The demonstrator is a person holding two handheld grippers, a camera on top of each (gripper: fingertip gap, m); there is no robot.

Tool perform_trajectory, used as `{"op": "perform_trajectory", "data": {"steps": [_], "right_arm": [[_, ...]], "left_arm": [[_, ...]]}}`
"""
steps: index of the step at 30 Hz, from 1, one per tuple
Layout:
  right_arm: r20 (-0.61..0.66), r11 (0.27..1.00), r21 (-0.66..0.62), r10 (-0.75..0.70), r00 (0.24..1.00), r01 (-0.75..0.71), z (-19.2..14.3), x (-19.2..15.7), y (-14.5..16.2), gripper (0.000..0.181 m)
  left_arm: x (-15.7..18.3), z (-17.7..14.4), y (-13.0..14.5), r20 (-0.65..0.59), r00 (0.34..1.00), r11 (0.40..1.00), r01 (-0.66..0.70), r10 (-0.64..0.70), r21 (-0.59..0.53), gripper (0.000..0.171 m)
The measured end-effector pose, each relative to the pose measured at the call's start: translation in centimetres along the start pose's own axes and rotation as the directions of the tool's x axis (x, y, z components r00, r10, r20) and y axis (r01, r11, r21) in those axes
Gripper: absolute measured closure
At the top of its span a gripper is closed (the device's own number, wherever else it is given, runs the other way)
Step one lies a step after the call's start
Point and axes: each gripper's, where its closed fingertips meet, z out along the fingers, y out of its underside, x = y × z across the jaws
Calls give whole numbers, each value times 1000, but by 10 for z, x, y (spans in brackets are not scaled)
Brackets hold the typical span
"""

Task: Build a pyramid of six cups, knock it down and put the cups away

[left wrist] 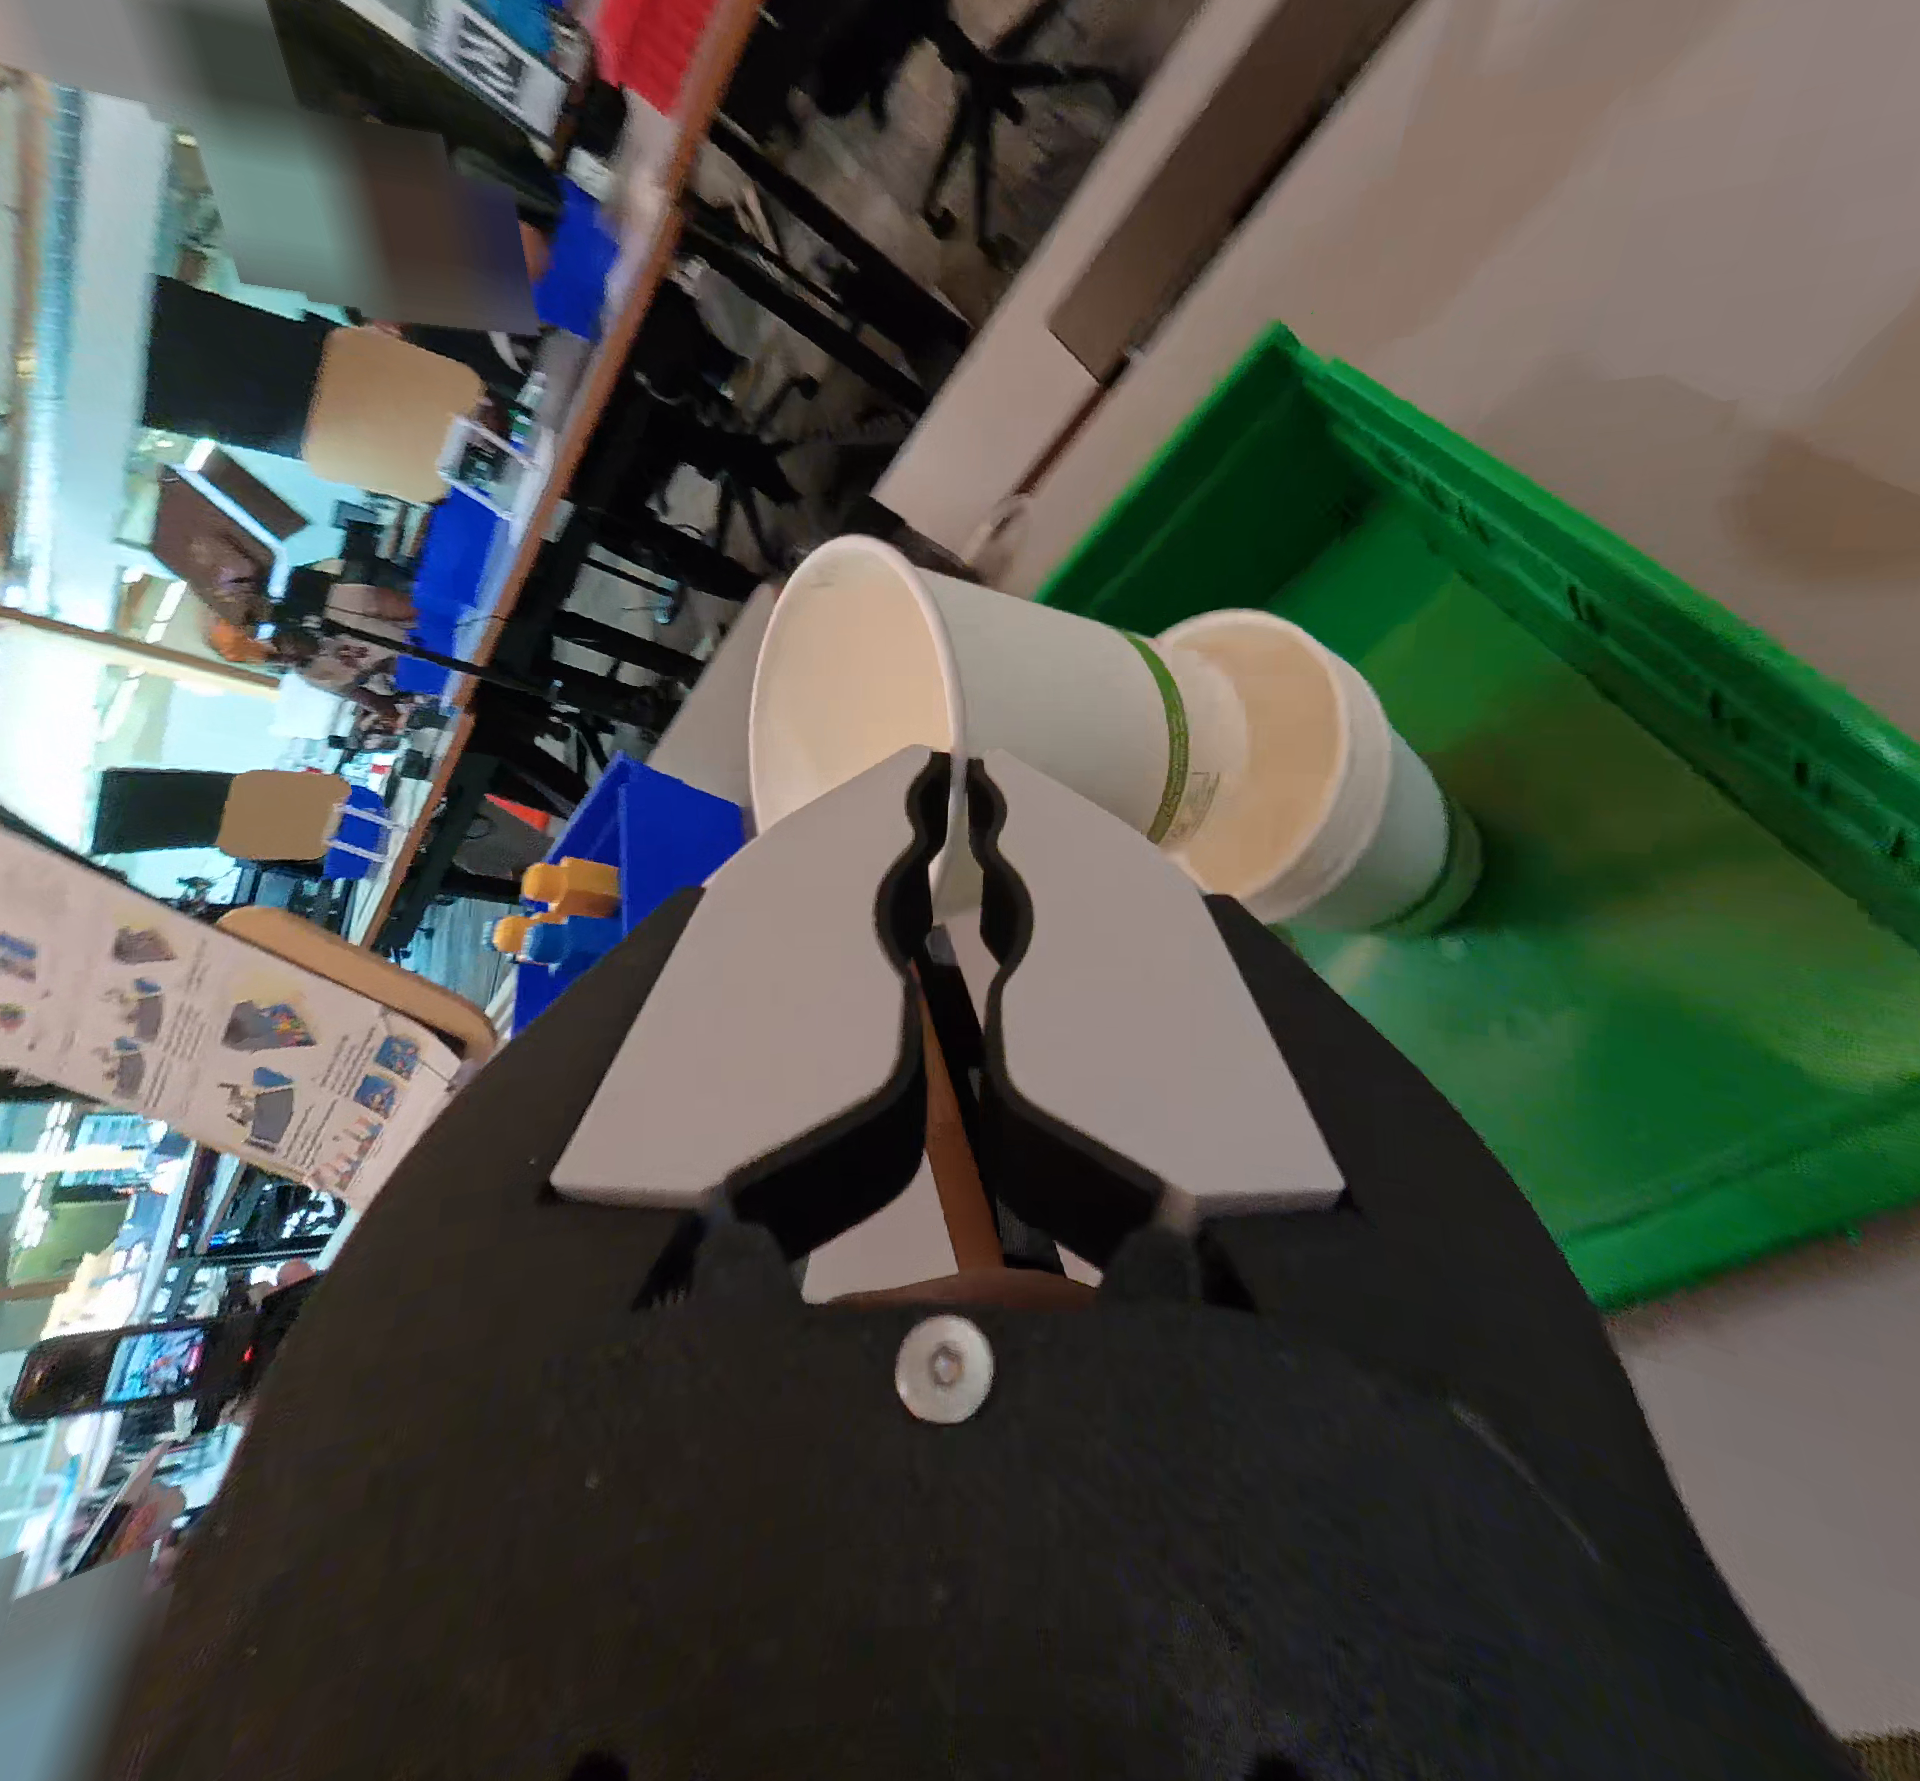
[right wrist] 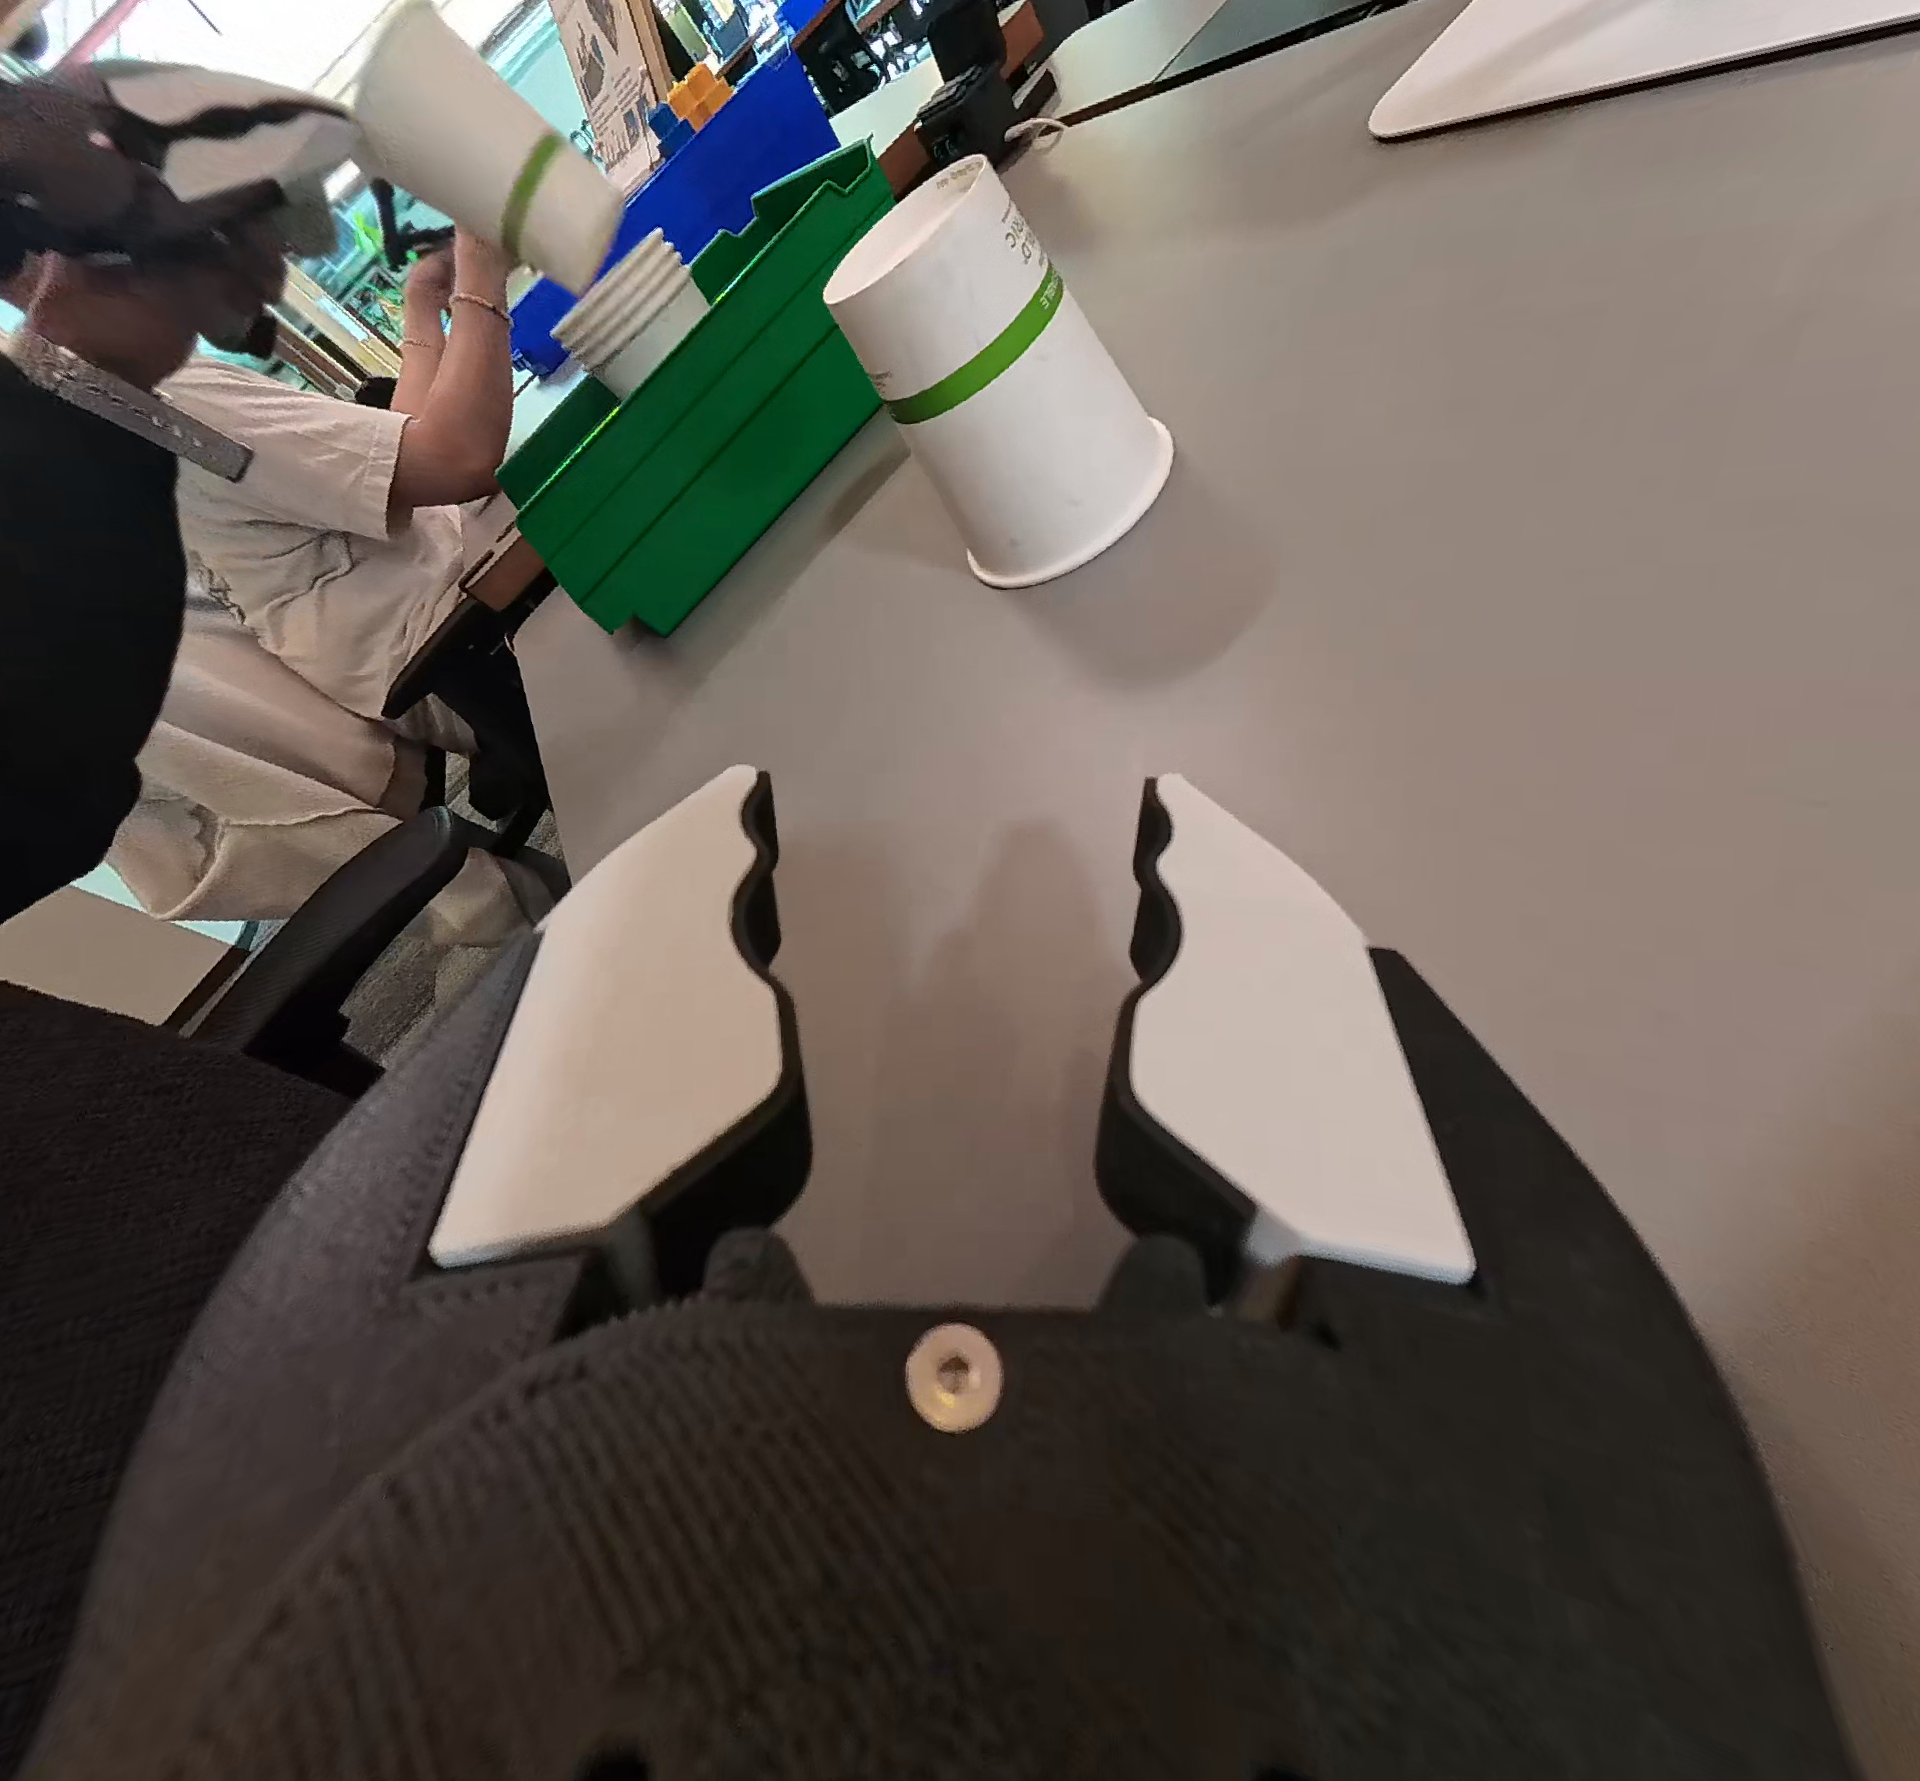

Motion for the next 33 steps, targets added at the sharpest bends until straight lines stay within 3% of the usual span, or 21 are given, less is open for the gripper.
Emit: {"op": "perform_trajectory", "data": {"steps": [3, 8, 11, 14, 20, 24, 28, 33], "right_arm": [[3, 1000, -2, -7, 1000, 7, 0, -2, 0, 114], [14, 1000, -2, -9, 1000, 9, 2, -6, 0, 114], [28, 1000, 16, -14, 1000, 14, 4, -12, -3, 113], [60, 998, 56, -6, 998, 3, 8, -23, -9, 112], [241, 932, 304, 125, 962, -198, 3, -61, -45, 106], [267, 888, 356, 202, 942, -291, -5, -56, -50, 95], [360, 825, 381, 285, 888, -419, -21, -44, -60, 86], [407, 740, 444, 336, 849, -505, -44, -21, -73, 93]], "left_arm": [[-25, -20, -23, 92, 989, 988, 108, -118, 109, 167], [-25, -44, -67, 71, 949, 921, 279, -308, 271, 167], [-9, -58, -109, -19, 908, 828, 389, -418, 404, 168], [28, -63, -159, -229, 848, 714, 527, -478, 461, 168], [133, -54, -254, -577, 688, 572, 710, -440, 411, 168], [206, -50, -302, -743, 539, 515, 801, -398, 305, 168], [268, -49, -330, -841, 391, 483, 856, -374, 184, 168], [314, -52, -336, -894, 269, 454, 887, -358, 85, 168]]}}
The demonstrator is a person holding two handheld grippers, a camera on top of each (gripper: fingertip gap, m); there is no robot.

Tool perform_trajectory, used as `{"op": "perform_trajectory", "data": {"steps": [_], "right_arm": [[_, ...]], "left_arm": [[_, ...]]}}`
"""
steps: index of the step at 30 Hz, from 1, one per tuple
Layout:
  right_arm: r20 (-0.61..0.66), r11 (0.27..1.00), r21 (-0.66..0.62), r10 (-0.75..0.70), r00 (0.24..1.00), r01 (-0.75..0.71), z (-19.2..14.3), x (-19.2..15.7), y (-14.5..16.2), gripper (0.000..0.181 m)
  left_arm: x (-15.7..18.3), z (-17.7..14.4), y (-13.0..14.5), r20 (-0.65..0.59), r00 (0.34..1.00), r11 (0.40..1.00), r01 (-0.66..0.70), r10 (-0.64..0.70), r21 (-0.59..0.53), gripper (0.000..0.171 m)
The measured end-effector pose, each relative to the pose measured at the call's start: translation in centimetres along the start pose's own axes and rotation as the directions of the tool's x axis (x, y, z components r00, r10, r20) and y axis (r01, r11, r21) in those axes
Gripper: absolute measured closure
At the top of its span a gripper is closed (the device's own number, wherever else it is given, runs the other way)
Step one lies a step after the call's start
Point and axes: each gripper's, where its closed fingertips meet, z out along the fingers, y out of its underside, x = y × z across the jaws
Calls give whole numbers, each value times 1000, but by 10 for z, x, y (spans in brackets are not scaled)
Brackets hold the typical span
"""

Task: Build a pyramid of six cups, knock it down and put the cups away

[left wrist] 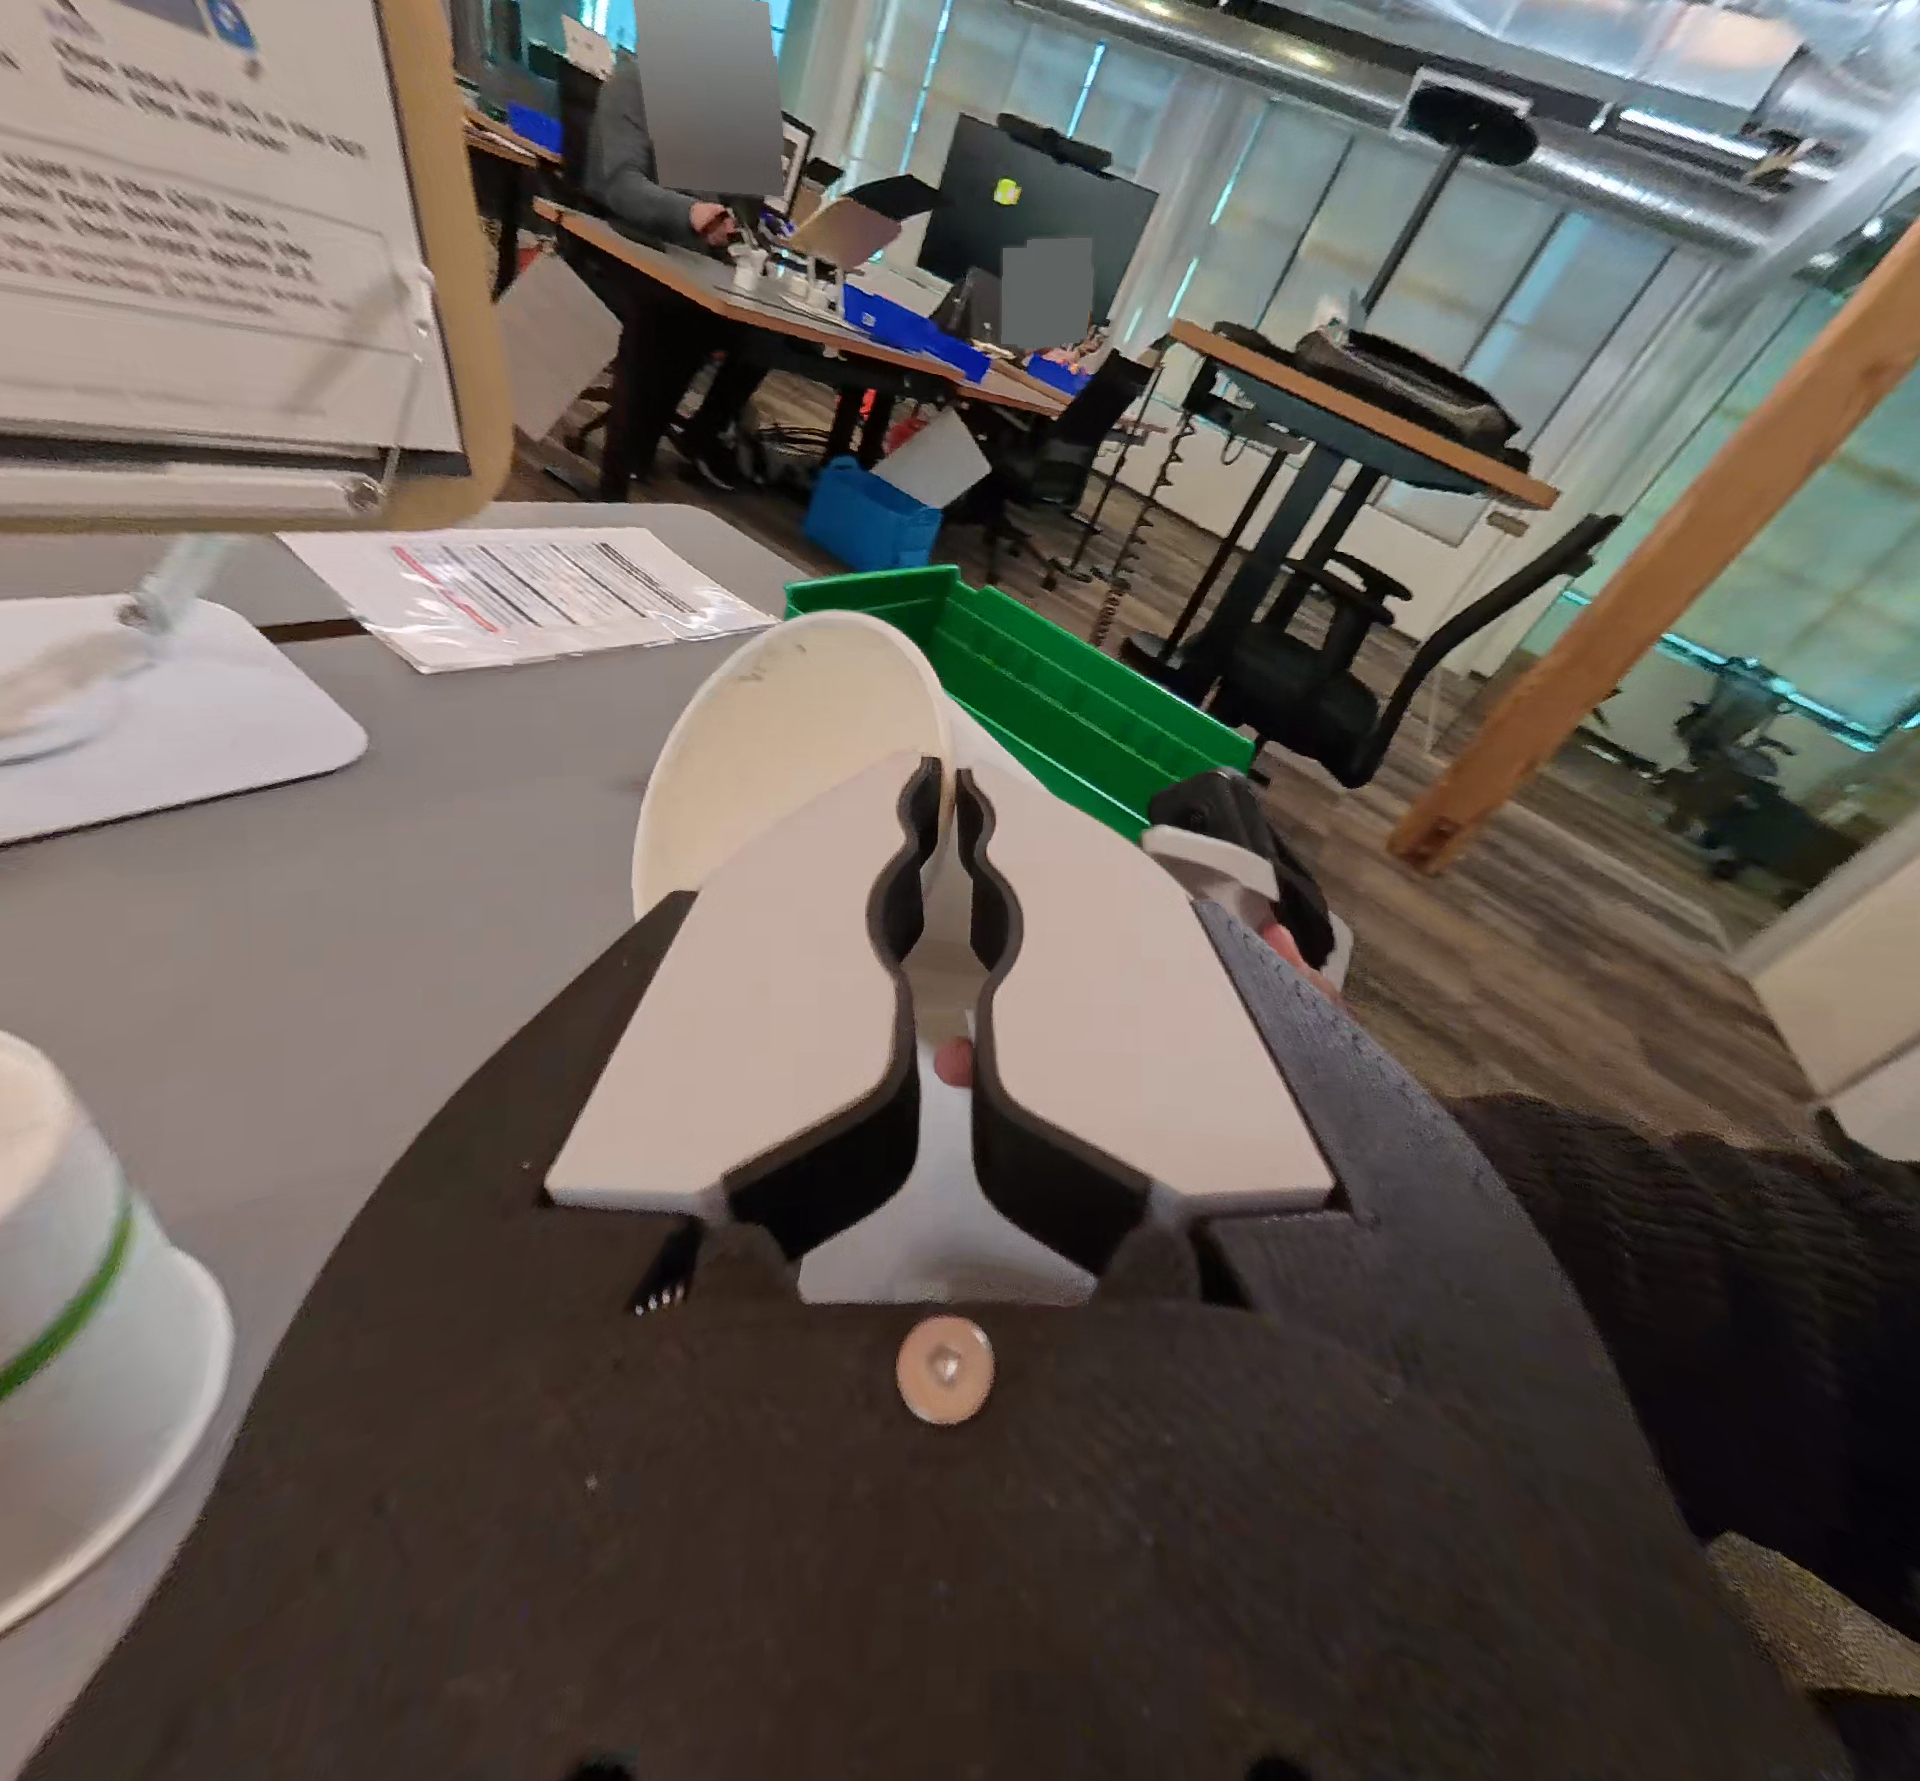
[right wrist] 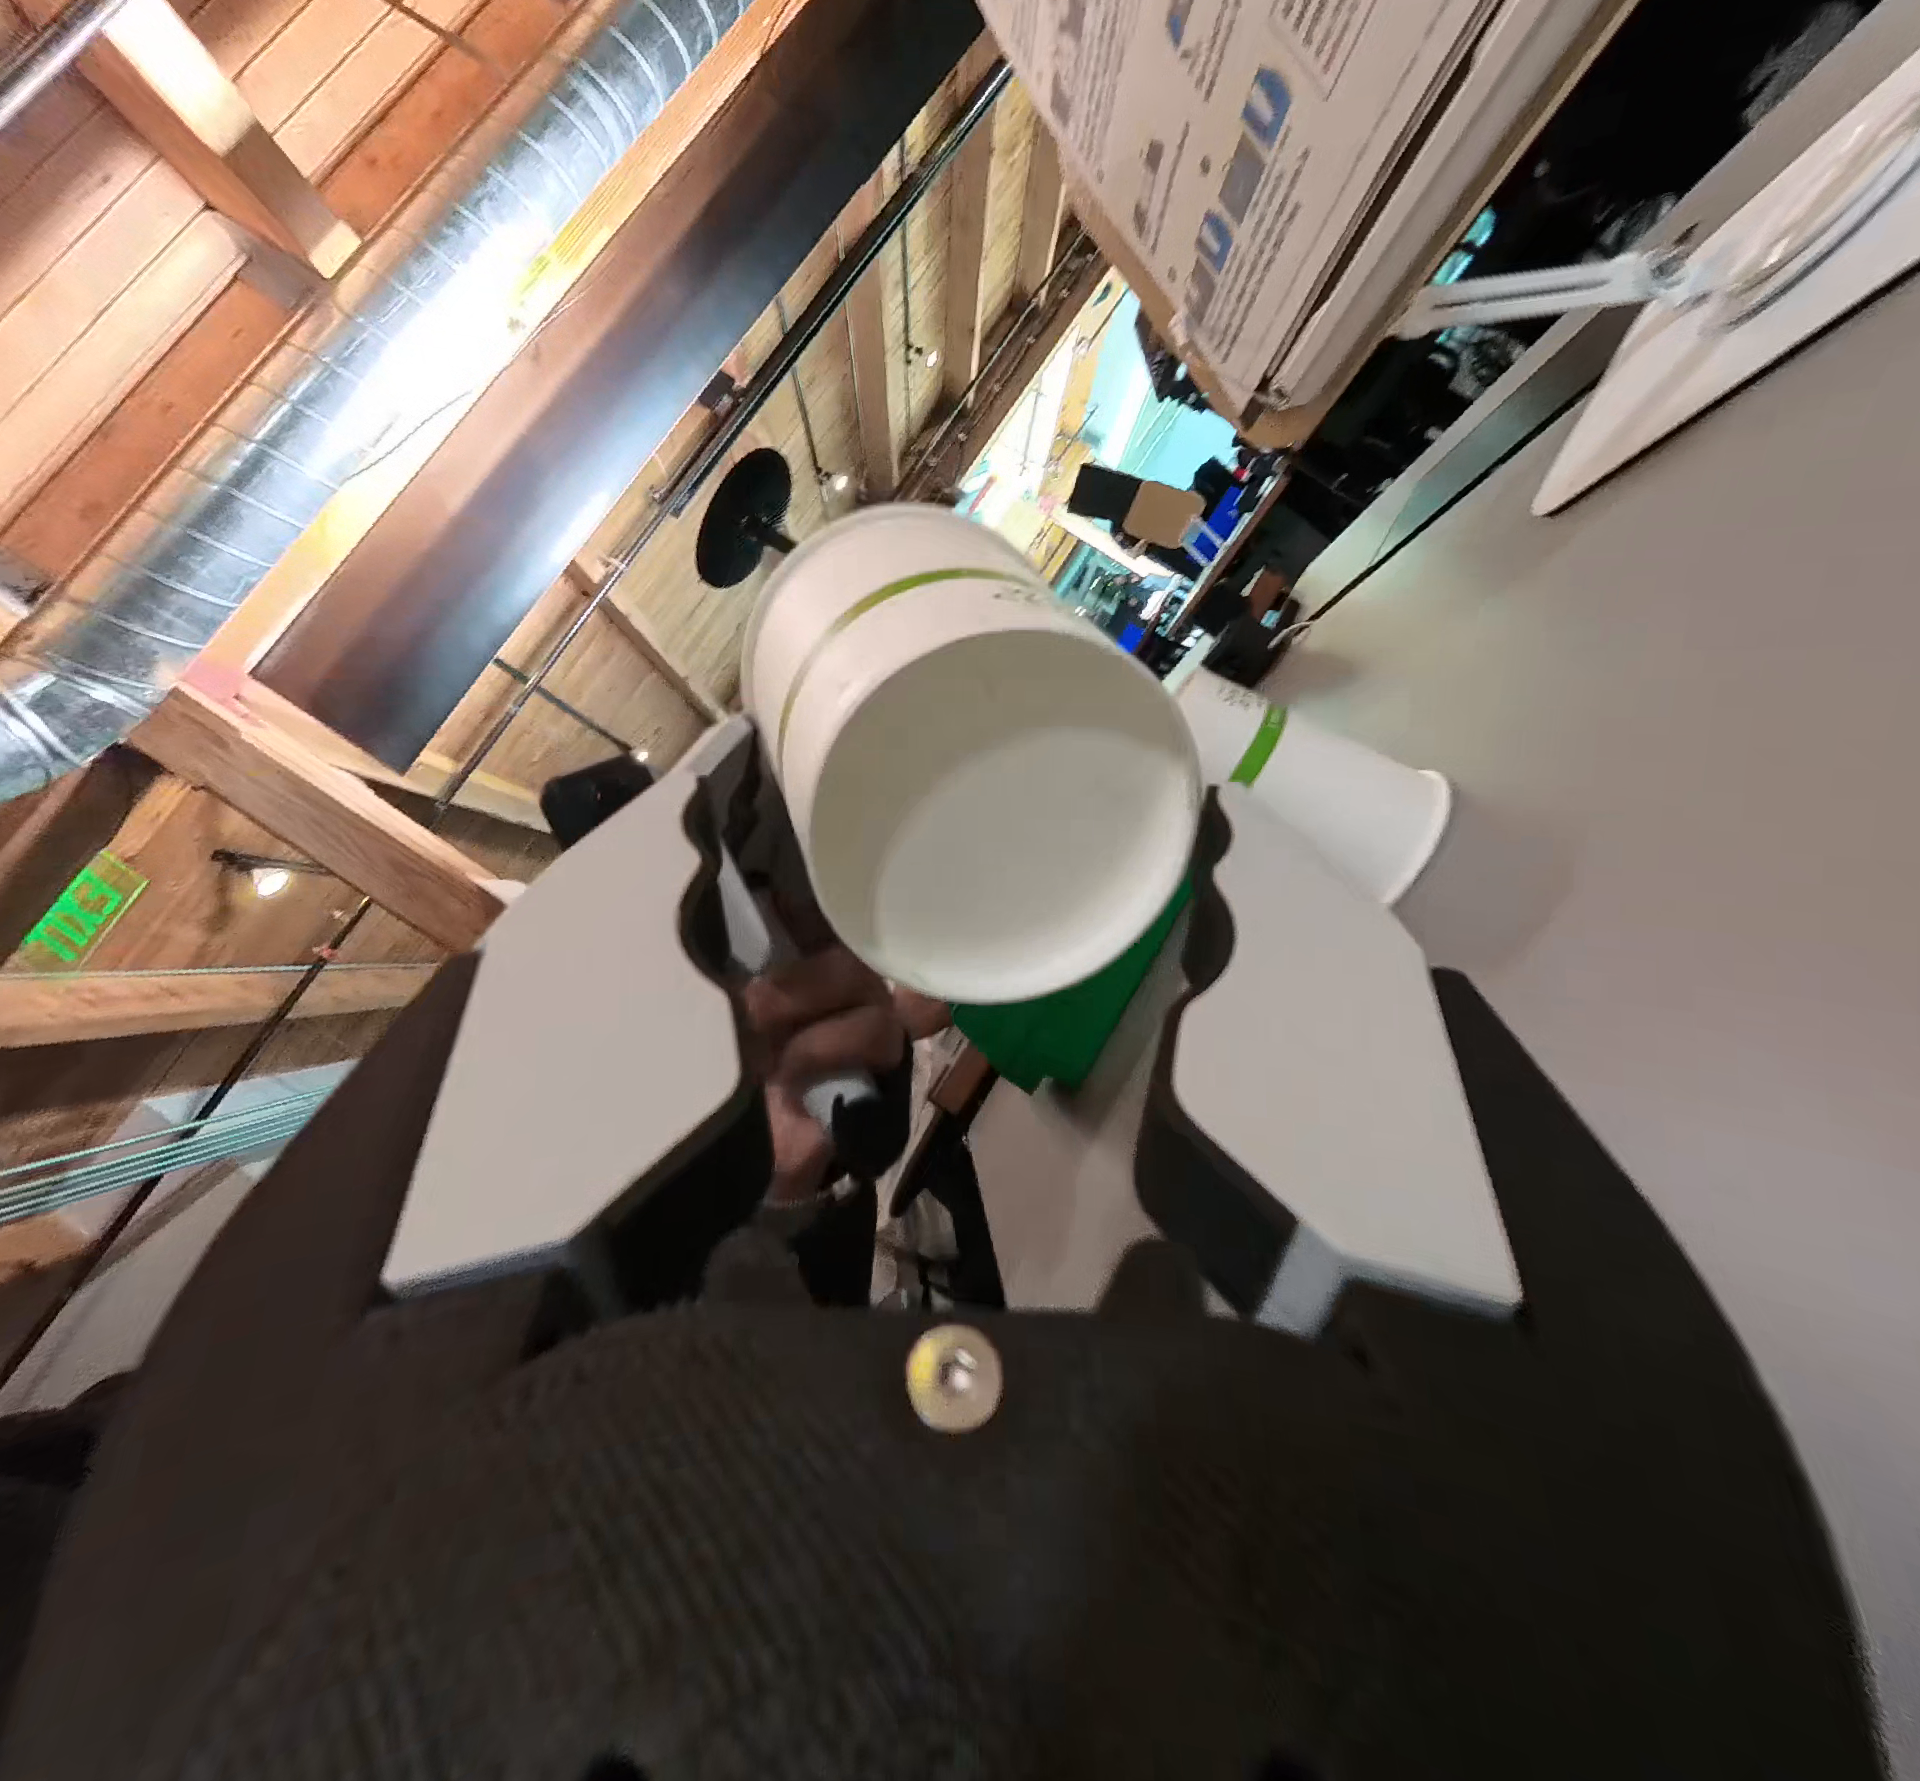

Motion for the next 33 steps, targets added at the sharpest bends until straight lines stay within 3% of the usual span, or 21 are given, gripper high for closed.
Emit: {"op": "perform_trajectory", "data": {"steps": [3, 9, 19, 23, 28, 33], "right_arm": [[-41, 999, 44, -9, 999, 11, -7, 9, -13, 108], [-58, 995, 34, -88, 994, 90, -8, 9, -19, 108], [-131, 955, -55, -296, 946, 291, -5, 10, -18, 109], [-184, 907, -103, -421, 888, 408, -8, 12, -24, 109], [-222, 828, -161, -561, 798, 537, -12, 12, -33, 109], [-201, 702, -287, -710, 675, 652, -9, 12, -26, 109]], "left_arm": [[3, -2, 15, -23, 999, 999, 39, -39, 19, 168], [0, -14, 39, -67, 994, 996, 93, -92, 17, 168], [-8, -21, 70, -106, 994, 999, 5, -9, -40, 166], [-16, -17, 85, -95, 994, 993, 36, -46, -108, 152], [-35, -15, 97, 3, 1000, 987, -9, 9, -163, 133], [-59, -28, 81, 192, 970, 987, -130, 146, -96, 133]]}}
